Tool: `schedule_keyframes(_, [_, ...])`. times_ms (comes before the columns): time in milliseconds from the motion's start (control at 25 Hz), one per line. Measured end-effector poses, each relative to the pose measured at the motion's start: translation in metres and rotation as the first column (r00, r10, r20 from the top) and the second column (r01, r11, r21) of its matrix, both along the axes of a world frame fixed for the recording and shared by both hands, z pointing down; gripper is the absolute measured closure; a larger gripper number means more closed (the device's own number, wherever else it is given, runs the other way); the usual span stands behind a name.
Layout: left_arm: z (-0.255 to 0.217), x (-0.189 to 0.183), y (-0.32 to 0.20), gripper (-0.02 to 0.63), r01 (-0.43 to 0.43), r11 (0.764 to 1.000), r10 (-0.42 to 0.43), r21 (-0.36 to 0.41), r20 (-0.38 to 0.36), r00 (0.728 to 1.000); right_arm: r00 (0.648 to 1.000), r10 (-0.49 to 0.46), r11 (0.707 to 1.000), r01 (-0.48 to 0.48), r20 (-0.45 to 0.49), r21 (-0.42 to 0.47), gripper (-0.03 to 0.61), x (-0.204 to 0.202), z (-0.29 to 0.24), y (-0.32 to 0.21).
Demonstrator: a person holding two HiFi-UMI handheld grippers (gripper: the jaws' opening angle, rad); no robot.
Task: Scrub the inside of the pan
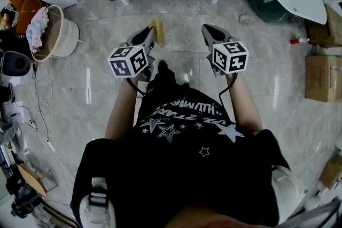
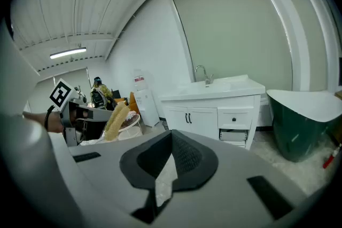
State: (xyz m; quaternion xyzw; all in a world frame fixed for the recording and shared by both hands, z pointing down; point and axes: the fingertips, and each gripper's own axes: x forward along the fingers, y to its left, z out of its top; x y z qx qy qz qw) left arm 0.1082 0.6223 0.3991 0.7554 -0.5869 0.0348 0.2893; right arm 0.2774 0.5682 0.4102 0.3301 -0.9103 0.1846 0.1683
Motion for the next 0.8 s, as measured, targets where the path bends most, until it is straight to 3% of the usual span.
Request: schedule_keyframes(800, [-0.002, 0.028, -0.006, 0.571, -0.022, 1.0, 0.022, -0.008, 0.022, 1.0, 1.0, -0.017, 1.0, 0.017, 0.023, 0.014, 0.572, 0.023, -0.004, 0.0])
